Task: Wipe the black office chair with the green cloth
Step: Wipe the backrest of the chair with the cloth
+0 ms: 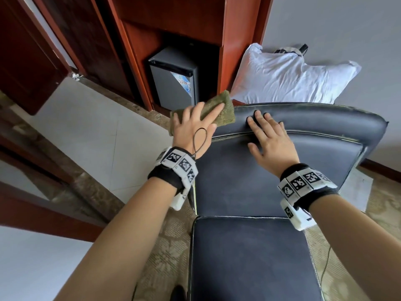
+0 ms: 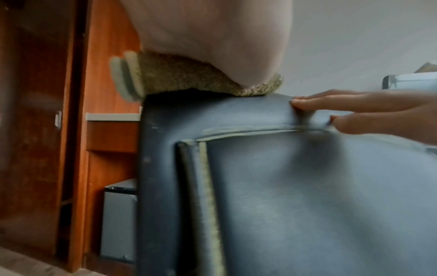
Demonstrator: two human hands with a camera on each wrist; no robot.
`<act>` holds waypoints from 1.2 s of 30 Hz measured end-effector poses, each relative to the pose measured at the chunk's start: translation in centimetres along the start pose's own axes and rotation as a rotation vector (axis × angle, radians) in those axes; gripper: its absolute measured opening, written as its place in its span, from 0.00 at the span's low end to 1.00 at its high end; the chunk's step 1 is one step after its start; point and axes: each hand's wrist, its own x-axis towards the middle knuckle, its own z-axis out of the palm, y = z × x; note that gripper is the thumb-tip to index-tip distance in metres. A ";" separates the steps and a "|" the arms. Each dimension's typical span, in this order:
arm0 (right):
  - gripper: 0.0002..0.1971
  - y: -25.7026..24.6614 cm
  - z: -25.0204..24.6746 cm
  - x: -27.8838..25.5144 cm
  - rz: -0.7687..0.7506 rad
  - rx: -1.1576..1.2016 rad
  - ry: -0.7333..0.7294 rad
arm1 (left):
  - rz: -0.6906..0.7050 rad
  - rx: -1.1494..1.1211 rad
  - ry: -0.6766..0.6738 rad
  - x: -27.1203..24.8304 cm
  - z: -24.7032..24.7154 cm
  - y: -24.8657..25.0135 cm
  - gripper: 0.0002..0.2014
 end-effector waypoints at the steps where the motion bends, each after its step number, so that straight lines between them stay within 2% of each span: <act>1: 0.32 0.0 0.0 0.0 -0.001 -0.007 -0.002 | -0.020 -0.024 0.000 -0.3 -0.1 -1.2 0.27; 3: 0.32 -0.1 0.1 0.1 -0.004 -0.023 0.001 | -0.077 -0.084 -0.010 -1.0 0.0 -3.2 0.29; 5: 0.32 -0.1 0.2 0.0 -0.006 -0.036 0.007 | -0.065 -0.101 -0.008 -1.6 0.2 -3.9 0.30; 8: 0.33 0.1 0.4 0.0 -0.013 -0.058 0.012 | -0.030 -0.081 -0.001 -1.3 0.3 -2.7 0.32; 12: 0.33 0.5 0.5 0.2 -0.021 -0.079 0.015 | -0.060 -0.032 0.007 0.2 0.3 -0.1 0.28; 17: 0.32 0.6 0.6 0.2 -0.032 -0.091 0.040 | 0.053 0.058 -0.028 2.5 0.1 3.4 0.27; 22: 0.31 0.5 0.8 0.2 -0.051 -0.094 0.061 | 0.107 0.062 0.069 1.1 0.6 0.0 0.29; 26: 0.32 0.4 1.0 0.5 -0.065 -0.097 0.075 | -0.002 -0.072 0.077 -0.9 0.4 -3.2 0.29; 30: 0.33 0.4 1.4 0.4 -0.073 -0.090 0.083 | -0.119 -0.136 0.093 -1.8 0.5 -2.2 0.29; 33: 0.33 0.7 1.3 0.6 -0.082 -0.090 0.098 | -0.122 -0.127 0.060 -0.6 0.3 -0.9 0.30; 36: 0.34 0.9 1.4 0.6 -0.086 -0.071 0.101 | -0.047 -0.038 0.033 1.0 -0.1 0.1 0.27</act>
